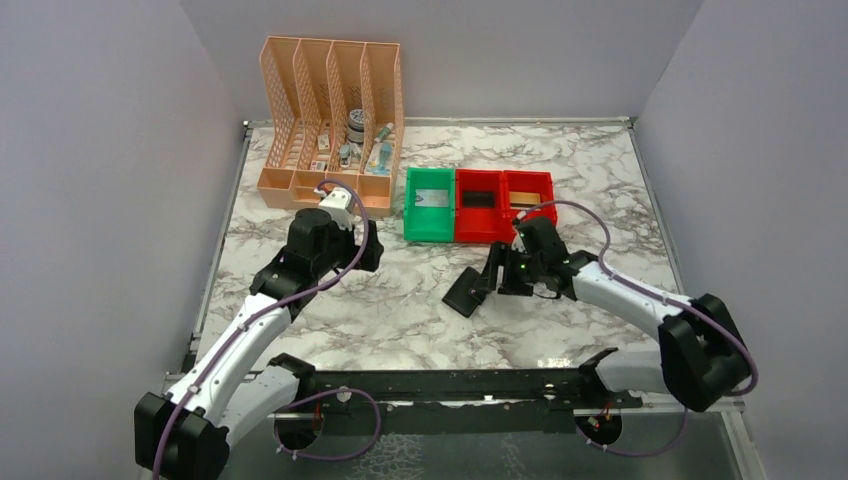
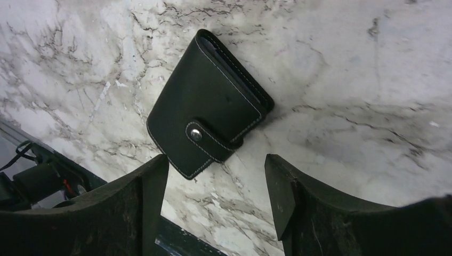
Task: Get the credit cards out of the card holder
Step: Move the card holder to the center of the board.
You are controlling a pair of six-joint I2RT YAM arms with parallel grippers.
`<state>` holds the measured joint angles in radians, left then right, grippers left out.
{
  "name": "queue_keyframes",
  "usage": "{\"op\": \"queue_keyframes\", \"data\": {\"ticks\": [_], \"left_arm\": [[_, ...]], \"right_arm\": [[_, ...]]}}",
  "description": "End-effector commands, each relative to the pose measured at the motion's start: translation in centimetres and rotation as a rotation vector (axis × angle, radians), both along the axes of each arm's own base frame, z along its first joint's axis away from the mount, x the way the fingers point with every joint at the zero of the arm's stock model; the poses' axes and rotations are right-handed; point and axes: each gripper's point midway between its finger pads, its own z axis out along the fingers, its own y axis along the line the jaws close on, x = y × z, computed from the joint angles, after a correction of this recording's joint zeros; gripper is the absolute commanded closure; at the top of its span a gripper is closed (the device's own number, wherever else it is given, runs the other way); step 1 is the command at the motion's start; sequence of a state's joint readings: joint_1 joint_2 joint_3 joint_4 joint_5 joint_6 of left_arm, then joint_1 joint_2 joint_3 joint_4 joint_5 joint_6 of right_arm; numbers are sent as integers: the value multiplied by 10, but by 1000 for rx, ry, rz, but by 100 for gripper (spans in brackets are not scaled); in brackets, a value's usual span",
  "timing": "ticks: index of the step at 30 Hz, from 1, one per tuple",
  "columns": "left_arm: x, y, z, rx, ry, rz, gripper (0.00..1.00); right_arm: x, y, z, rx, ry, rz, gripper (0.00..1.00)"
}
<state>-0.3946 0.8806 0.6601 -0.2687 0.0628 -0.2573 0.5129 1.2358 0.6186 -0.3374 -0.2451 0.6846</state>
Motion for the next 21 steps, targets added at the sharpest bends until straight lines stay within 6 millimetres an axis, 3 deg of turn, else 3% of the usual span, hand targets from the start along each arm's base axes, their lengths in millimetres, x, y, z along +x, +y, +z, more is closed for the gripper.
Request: {"op": "queue_keyframes", "data": {"ticks": [1, 5, 8, 14, 21], "left_arm": [[7, 15, 15, 16, 7, 101, 1], [6, 25, 17, 31, -21, 147, 1], [5, 25, 17, 12, -32, 150, 1], [9, 23, 15, 21, -21, 143, 1], [9, 22, 11, 22, -6, 140, 1]], "right_arm": [[20, 30, 7, 42, -17, 36, 34], [28, 15, -15, -143, 6, -27, 34], [24, 13, -23, -205, -2, -8, 34], [16, 32, -38, -212, 29, 127, 35], [6, 68, -42, -266, -40, 366, 41]]}}
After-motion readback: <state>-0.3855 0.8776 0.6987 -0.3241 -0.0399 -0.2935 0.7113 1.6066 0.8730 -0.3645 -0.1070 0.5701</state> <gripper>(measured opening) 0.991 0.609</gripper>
